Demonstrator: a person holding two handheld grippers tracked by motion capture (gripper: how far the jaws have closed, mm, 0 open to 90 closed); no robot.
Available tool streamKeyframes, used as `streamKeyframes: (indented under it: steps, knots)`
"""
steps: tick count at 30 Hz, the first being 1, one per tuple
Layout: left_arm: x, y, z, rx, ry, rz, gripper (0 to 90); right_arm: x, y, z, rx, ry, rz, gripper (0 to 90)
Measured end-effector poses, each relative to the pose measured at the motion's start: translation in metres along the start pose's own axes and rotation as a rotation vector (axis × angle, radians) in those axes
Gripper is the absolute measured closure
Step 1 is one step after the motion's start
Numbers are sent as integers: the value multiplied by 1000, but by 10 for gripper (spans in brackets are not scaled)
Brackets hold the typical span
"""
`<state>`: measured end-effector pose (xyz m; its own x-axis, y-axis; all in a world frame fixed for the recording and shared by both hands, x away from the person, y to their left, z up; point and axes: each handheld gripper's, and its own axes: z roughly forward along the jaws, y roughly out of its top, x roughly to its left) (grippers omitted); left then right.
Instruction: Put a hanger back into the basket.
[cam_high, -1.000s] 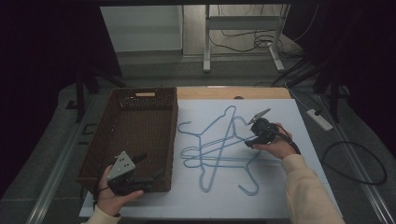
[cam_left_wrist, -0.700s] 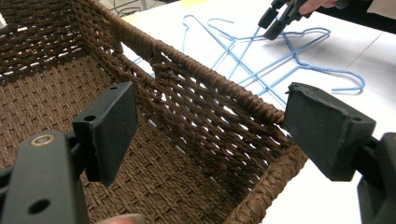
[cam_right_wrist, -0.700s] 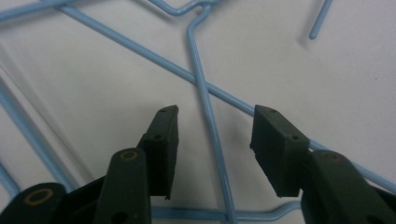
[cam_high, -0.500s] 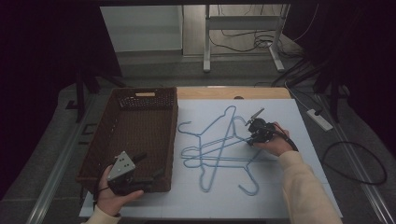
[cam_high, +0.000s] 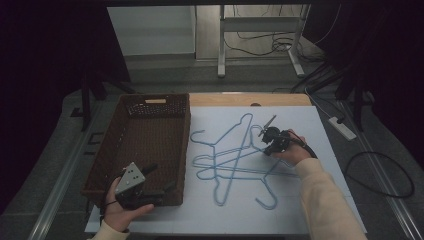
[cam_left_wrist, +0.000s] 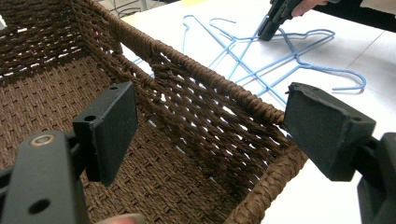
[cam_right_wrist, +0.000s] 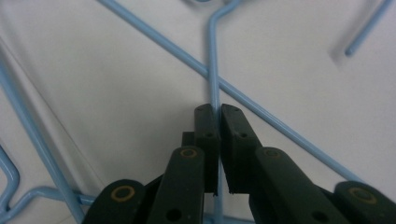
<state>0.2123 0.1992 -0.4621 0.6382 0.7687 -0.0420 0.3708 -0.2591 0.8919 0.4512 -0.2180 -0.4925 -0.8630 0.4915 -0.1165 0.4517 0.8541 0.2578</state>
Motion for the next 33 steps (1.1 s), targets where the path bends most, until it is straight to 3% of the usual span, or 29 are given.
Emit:
streamKeyframes:
  steps: [11, 15, 18, 23, 26, 33]
  knots:
    - [1, 0, -1, -3, 6, -1, 187, 15, -6, -7, -17, -105, -169, 876]
    - [1, 0, -1, -3, 5, -2, 187, 18, -12, -16, -59, -112, -166, 877]
    - [0, 1, -1, -3, 7, 2, 187, 23, -19, -31, -120, -129, -159, 878]
    - [-2, 1, 0, 0, 8, 6, 187, 31, -23, -43, -149, -154, -173, 878]
    - [-2, 1, -1, -3, 9, 5, 187, 37, -29, -54, -193, -162, -179, 879]
    - [-5, 4, -2, -5, 8, 10, 188, 46, -41, -64, -272, -162, -165, 879]
